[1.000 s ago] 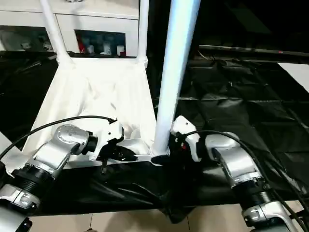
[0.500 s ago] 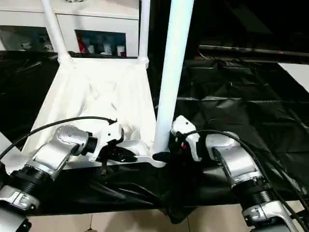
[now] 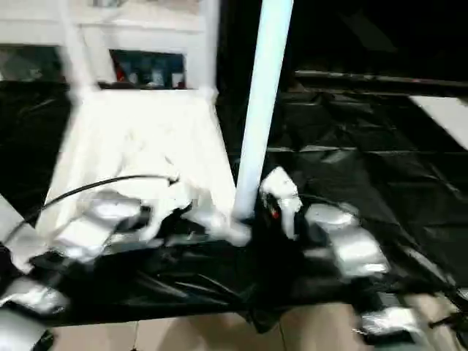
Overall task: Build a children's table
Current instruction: Rotate leg to tighten
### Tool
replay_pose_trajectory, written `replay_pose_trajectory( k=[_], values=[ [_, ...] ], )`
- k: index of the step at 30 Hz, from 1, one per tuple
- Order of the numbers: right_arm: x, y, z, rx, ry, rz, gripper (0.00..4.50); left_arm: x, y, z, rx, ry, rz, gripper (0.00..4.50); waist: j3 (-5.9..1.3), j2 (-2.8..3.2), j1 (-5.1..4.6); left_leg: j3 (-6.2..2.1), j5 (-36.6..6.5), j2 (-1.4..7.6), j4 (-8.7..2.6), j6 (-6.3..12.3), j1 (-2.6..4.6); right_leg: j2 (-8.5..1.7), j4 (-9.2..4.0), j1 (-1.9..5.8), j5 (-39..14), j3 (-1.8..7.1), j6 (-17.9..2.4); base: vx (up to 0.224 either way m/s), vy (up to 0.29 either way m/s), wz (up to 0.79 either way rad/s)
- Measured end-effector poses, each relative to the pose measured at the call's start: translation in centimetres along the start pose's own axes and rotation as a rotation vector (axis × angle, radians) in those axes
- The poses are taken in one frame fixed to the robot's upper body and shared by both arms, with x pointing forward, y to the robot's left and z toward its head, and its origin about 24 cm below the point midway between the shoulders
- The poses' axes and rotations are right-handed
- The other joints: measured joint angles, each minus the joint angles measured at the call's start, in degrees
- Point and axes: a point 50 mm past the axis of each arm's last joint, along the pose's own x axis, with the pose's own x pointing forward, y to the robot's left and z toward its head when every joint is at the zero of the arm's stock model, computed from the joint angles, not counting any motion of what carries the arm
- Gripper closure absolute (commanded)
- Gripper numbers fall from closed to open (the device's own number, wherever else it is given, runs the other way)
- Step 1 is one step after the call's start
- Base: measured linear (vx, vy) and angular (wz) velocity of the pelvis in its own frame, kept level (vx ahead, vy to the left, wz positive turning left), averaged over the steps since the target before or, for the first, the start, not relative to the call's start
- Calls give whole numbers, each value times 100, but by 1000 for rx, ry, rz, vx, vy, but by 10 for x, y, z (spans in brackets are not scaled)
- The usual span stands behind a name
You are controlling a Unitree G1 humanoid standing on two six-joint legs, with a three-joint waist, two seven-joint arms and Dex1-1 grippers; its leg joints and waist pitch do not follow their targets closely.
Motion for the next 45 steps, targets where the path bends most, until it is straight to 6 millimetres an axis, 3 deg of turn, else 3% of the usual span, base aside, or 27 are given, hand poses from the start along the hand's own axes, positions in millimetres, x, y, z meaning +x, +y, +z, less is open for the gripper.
replay_pose_trajectory(
  k=[7, 11, 14, 20, 26, 30, 32, 35, 45],
  values=[
    [41, -4, 12, 161, -34, -393, 246, 33, 6, 16, -84, 16, 218, 450, -4, -1, -171, -36, 0, -6, 41, 0, 10, -1, -29, -2, -1, -28, 2, 0, 0, 0],
    [48, -3, 14, 150, -29, -447, 246, 38, 6, 18, -83, 27, 246, 450, -9, 9, -194, -92, -1, -6, 35, 2, 13, 2, -121, 40, -1, -92, 2, 0, 0, 0],
    [48, -3, 13, 142, -35, -441, 178, 38, 6, 18, -82, 27, 243, 450, -9, 26, -201, -126, -2, -1, 20, 2, 13, -11, -217, 76, -1, -184, 1, 0, 0, 0],
    [39, -5, 12, 90, -26, -317, 144, 30, 10, 14, -54, 22, 203, 450, -4, 26, -178, -124, -1, -3, -4, 2, 12, -16, -231, 67, -1, -185, 1, 0, 0, 0],
    [16, -7, 12, -28, 14, -90, 96, 6, 13, 3, 2, 7, 84, 450, 4, 33, -118, -120, -1, -2, -46, 2, 11, -12, -190, 51, 14, -170, -22, 0, 0, 0],
    [-1, -4, 13, -71, 32, 63, 57, -7, 7, -1, 29, 2, -47, 450, 7, 37, 15, -105, -1, -1, -40, 1, 11, -14, -122, 42, 42, -138, -43, 14, -5, 3],
    [-15, -7, 12, -88, 70, 126, 48, -12, 4, -3, 38, 4, -108, 450, 8, 35, 74, -67, -2, 4, -47, -1, 19, -1, -70, 40, 53, -70, -59, 58, -21, 14],
    [-28, -5, 13, -141, 111, 206, 48, -21, 3, -5, 41, 1, -160, 450, 9, 33, 144, -21, -19, 3, -60, -27, -2, 0, -4, -29, 13, -19, -38, 40, -12, 4],
    [-22, 7, 10, -179, 143, 300, 48, -30, -2, -8, 27, -1, -236, 450, 14, 25, 164, -5, -26, 12, -46, -33, -14, 4, 8, -48, -1, -10, -49, 0, 0, 0]
  ],
)
